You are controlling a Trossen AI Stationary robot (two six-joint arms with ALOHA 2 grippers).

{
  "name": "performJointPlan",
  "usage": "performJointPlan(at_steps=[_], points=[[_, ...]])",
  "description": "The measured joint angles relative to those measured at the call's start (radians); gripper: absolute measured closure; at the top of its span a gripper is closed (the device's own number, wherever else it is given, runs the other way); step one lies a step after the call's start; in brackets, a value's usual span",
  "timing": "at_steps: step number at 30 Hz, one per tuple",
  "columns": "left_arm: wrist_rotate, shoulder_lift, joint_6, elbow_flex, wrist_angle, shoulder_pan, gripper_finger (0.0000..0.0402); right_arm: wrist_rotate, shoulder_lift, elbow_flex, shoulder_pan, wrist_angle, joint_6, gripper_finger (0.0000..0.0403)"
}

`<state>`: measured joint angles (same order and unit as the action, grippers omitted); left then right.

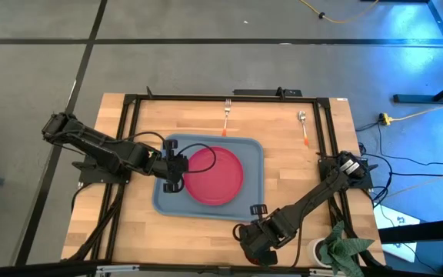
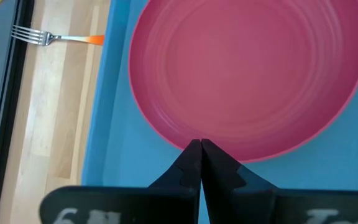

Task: Pick and place plate/cup/fork/spoon on tray
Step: Put the red glass on the blue serving tray to the top right of the red plate

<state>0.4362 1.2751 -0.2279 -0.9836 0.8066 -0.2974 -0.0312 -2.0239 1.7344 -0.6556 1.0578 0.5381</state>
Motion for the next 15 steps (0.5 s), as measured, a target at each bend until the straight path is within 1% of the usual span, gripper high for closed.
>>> performJointPlan(at_steps=[4, 10, 12, 15], points=[[0.000, 0.000, 0.000, 0.000, 0.000, 0.000, 0.0401, 0.012, 0.000, -0.046, 0.003, -0.031, 0.003, 0.0316], [0.000, 0.000, 0.000, 0.000, 0.000, 0.000, 0.0401, 0.014, 0.000, -0.061, 0.012, -0.045, 0.000, 0.0316], [0.000, 0.000, 0.000, 0.000, 0.000, 0.000, 0.0401, 0.000, 0.000, -0.061, 0.016, -0.048, 0.016, 0.0317], [0.000, 0.000, 0.000, 0.000, 0.000, 0.000, 0.0401, -0.013, 0.000, -0.061, 0.021, -0.048, 0.035, 0.0335]])
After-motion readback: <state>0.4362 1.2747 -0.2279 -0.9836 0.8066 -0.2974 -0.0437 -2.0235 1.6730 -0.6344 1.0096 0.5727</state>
